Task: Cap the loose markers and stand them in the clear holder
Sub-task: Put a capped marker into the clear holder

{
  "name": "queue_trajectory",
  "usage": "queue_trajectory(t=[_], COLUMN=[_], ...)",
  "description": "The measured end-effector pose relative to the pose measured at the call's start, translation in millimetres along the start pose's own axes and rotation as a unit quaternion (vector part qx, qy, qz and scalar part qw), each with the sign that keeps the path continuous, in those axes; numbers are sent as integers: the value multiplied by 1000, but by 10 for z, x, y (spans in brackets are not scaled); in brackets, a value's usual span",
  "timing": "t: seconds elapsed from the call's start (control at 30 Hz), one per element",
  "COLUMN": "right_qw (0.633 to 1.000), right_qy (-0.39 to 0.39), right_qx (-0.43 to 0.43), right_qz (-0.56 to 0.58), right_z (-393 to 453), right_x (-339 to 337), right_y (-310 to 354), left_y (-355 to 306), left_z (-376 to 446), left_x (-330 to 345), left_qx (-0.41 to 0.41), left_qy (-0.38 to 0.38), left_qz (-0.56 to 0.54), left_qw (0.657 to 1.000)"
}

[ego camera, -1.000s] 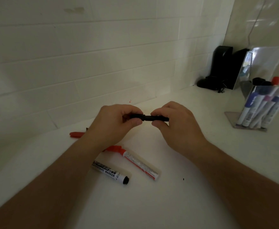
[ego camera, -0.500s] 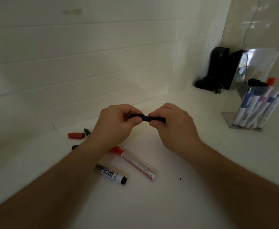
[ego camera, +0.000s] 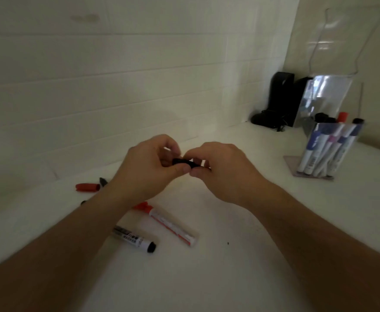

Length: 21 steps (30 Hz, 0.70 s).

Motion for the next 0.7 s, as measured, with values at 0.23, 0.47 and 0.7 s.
queue_trajectory(t=[0.23,0.47,0.7], right_qw=[995,895,950], right_qy=[-97,-419,-263], right_qx=[-4,124,167], right_qz=[-20,92,-4], right_z=[-203,-650,-680], right_x=[-845,-2288,-1832], right_y=[-337,-1473,-2140], left_y=[-458,-871,-1454], left_z=[202,405,513], left_x=[354,1479,2191], left_qx=[-24,17,144], left_qy=[35,118,142], left_qz=[-200,-83,26], left_qw=[979,989,979])
Point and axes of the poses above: each hand's wrist, its own z-axis towards the middle knuckle, its own x-axis out of the palm, y = z × x, the point moved 8 cm from there along z, towards the middle knuckle, and after that the axes turned 11 degrees about -z, right-handed, at the moved point
